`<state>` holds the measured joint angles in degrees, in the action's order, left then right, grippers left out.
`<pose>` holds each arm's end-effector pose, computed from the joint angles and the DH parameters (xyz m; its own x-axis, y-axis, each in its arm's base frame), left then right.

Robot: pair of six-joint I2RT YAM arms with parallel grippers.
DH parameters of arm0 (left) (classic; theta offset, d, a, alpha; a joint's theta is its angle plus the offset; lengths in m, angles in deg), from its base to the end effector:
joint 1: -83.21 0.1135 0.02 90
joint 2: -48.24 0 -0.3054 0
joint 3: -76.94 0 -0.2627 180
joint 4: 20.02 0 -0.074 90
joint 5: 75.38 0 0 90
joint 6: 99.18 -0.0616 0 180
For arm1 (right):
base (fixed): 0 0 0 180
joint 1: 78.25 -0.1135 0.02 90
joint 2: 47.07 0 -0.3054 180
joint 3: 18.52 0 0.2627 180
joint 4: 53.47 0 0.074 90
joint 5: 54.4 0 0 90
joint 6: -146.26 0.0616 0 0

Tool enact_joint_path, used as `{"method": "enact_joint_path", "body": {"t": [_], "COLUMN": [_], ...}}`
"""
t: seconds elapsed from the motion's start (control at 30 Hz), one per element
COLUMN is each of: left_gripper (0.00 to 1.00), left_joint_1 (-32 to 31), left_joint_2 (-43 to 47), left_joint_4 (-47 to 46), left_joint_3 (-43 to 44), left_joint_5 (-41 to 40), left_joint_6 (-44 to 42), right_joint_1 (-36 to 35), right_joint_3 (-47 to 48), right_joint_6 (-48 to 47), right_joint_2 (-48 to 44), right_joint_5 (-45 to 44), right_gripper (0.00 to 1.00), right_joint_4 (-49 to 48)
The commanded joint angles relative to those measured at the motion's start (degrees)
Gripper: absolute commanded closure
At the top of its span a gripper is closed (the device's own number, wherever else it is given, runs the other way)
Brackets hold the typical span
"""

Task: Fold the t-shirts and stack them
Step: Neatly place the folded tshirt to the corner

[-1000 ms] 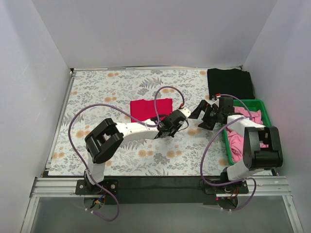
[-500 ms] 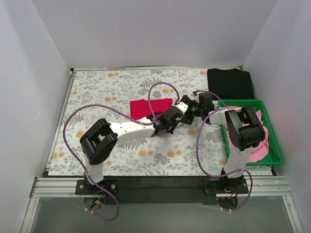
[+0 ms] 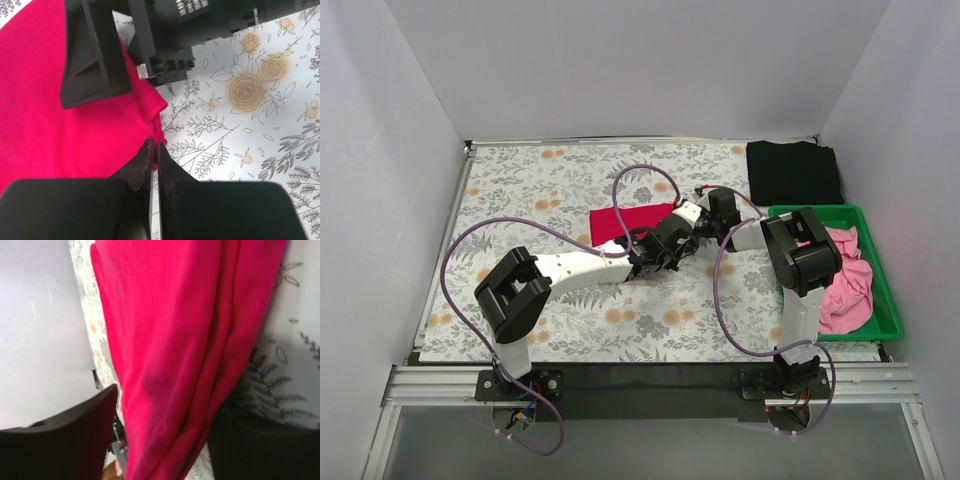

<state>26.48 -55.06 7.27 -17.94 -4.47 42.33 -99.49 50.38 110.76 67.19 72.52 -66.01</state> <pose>0.2541 -0.3506 0.2345 -0.7634 -0.1849 -0.6190 0.1073 0.9085 -0.4038 0.3908 0.1916 0.1382 -0.9122 0.3437 -0.2229 -0.0301 0.4864 0.8732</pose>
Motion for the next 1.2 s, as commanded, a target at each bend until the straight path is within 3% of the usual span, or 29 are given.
{"method": "enact_joint_path", "body": {"t": [0.0, 0.17, 0.27, 0.4, 0.43, 0.47, 0.57, 0.7, 0.77, 0.87, 1.03, 1.17], "left_gripper": [1.00, 1.00, 0.96, 0.73, 0.60, 0.53, 0.30, 0.16, 0.11, 0.09, 0.09, 0.09], "left_joint_1": [0.13, 0.30, 0.83, 1.36, 1.79, 2.84, 7.05, 14.17, 18.90, 25.49, 35.26, 37.74], "left_joint_2": [2.24, 0.65, -0.49, -0.67, 0.03, 0.73, 4.84, 10.75, 12.86, 16.99, 23.66, 25.26], "left_joint_4": [-2.40, -2.84, -3.01, -3.19, -3.19, -3.19, -3.62, -4.07, -2.41, 0.84, 6.29, 10.34], "left_joint_3": [-0.20, 0.68, 1.73, 3.31, 2.88, 2.44, -0.89, -6.87, -10.02, -13.11, -19.62, -21.64], "left_joint_5": [-0.07, -0.07, 1.42, 2.92, 3.27, 3.97, 6.95, 8.63, 8.63, 9.16, 11.79, 11.88], "left_joint_6": [2.02, 4.21, 7.63, 10.28, 11.50, 12.29, 16.95, 19.68, 20.21, 21.00, 22.76, 23.11], "right_joint_1": [-0.83, -0.91, -0.83, -0.48, 0.05, 0.31, 2.07, 5.32, 6.90, 8.66, 12.35, 13.67], "right_joint_3": [1.77, 3.97, 5.29, 12.56, 13.81, 15.12, 21.36, 32.52, 39.64, 47.62, 56.08, 61.62], "right_joint_6": [-3.52, -7.03, -11.14, -20.80, -22.75, -24.60, -32.86, -45.16, -53.42, -63.62, -71.72, -75.41], "right_joint_2": [2.99, 3.43, 3.34, 3.43, 3.43, 3.43, 4.48, 6.85, 7.82, 9.22, 11.60, 14.67], "right_joint_5": [-0.89, -0.37, -0.63, -3.43, -4.31, -6.41, -9.76, -14.68, -21.61, -32.33, -41.21, -47.46], "right_gripper": [0.43, 0.60, 0.77, 0.92, 0.95, 0.99, 0.99, 0.99, 0.99, 0.99, 0.99, 0.99], "right_joint_4": [4.47, 5.52, 8.41, 18.86, 22.62, 24.75, 32.73, 44.61, 50.22, 53.41, 55.01, 55.00]}}
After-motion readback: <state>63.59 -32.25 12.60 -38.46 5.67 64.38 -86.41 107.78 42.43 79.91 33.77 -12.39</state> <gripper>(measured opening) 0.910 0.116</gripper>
